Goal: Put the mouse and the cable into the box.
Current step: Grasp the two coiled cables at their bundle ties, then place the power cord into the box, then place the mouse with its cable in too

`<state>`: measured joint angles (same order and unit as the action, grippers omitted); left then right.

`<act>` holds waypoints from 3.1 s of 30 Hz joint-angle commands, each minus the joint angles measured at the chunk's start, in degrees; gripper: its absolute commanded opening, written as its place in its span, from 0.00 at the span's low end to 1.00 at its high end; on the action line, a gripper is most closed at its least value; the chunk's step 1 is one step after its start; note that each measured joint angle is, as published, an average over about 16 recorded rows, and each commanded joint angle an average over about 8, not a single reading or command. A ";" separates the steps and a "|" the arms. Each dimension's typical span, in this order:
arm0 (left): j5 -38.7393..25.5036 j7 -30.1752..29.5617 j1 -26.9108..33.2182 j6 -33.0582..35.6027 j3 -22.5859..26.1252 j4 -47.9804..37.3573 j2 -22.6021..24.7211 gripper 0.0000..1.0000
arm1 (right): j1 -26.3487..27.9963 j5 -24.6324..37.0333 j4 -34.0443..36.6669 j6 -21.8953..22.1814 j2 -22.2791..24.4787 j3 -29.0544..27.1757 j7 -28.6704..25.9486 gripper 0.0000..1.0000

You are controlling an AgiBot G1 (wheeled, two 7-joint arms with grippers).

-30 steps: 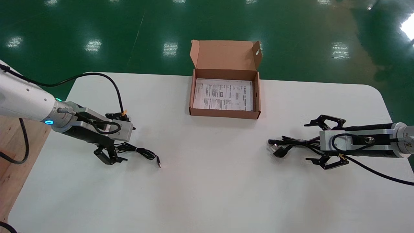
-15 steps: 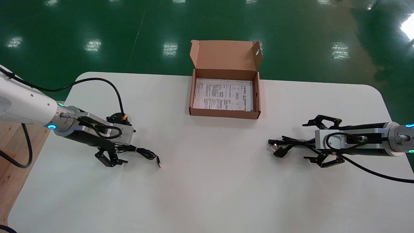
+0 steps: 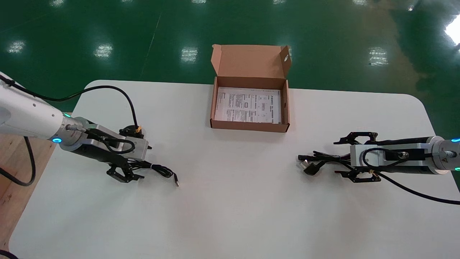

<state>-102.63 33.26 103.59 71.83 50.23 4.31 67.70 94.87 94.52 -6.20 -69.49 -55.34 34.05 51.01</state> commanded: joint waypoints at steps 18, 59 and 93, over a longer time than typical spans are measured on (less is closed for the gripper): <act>0.08 -0.04 0.01 0.19 -0.05 0.32 -0.11 0.00 | -0.13 -0.10 -0.29 -0.20 0.12 -0.08 -0.05 0.00; 33.25 21.38 6.56 -14.57 -25.12 19.30 -7.56 0.00 | 2.81 -8.55 -1.88 26.44 -22.83 -4.40 0.04 0.00; 29.86 23.04 7.74 -14.43 -21.83 3.99 4.43 0.00 | 5.45 -14.60 -0.40 36.69 -18.65 2.50 -0.36 1.00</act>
<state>-72.41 56.21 110.82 56.57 28.23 9.41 71.80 100.15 80.08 -7.06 -35.09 -73.19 36.69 50.56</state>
